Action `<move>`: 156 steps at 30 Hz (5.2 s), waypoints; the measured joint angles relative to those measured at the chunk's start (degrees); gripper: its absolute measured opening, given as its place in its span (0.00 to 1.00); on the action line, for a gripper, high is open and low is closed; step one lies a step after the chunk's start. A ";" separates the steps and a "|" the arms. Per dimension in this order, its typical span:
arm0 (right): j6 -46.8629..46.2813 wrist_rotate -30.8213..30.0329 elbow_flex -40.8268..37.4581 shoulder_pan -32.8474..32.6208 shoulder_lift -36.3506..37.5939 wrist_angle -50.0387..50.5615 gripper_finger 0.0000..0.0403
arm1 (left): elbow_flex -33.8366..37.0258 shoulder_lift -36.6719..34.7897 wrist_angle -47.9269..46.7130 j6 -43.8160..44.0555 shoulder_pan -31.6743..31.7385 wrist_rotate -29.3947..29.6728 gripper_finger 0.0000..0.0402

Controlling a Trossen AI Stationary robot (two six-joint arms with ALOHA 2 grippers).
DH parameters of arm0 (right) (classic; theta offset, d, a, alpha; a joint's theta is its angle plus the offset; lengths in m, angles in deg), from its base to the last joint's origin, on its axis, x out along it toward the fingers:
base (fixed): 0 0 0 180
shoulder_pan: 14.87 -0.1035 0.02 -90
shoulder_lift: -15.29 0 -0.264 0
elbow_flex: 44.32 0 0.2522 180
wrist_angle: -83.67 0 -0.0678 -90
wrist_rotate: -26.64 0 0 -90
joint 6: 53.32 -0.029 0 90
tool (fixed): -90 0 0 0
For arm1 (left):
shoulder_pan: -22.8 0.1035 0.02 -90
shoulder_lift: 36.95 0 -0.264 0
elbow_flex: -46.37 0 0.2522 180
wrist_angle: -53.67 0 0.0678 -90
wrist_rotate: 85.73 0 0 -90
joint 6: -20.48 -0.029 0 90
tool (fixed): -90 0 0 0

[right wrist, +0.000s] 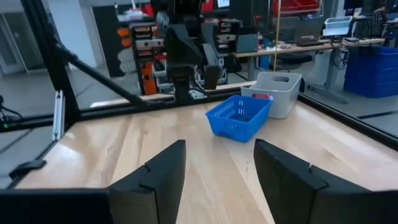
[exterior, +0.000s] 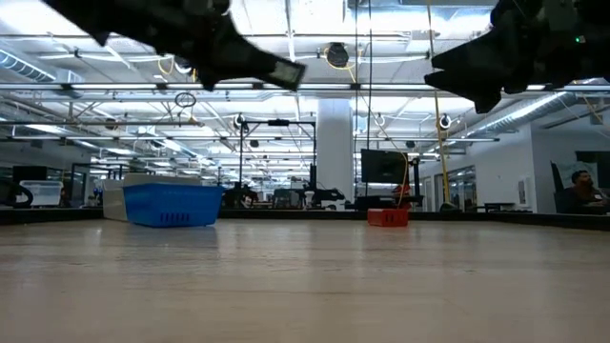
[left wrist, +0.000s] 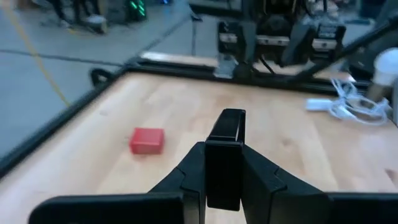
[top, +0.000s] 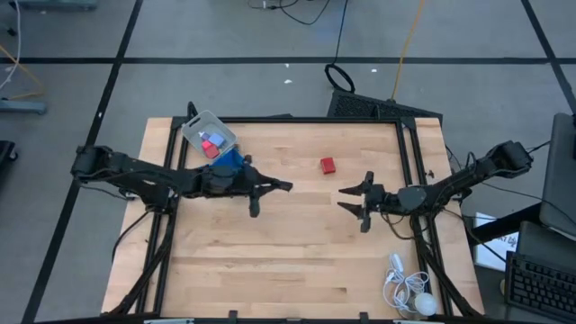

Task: Pick & Place Office items
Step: Put the black digital timer into the blue bin, then put the red charger adapter into the gray bin

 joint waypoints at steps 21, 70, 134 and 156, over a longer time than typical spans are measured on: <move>-1.54 -0.39 -3.03 1.24 3.38 -1.38 0.45 | 18.94 -28.04 -23.90 18.71 5.63 14.26 0.18; -3.47 -0.42 -2.94 2.41 1.78 -1.52 0.45 | 18.92 -21.76 -25.03 28.76 12.17 11.09 0.23; -9.70 -9.59 9.34 11.96 -25.80 15.08 0.71 | 17.58 -18.95 -2.64 15.04 9.42 5.30 0.29; -23.21 -3.37 17.17 27.05 -43.91 14.69 0.68 | 17.58 -18.05 6.79 11.32 3.63 2.00 0.71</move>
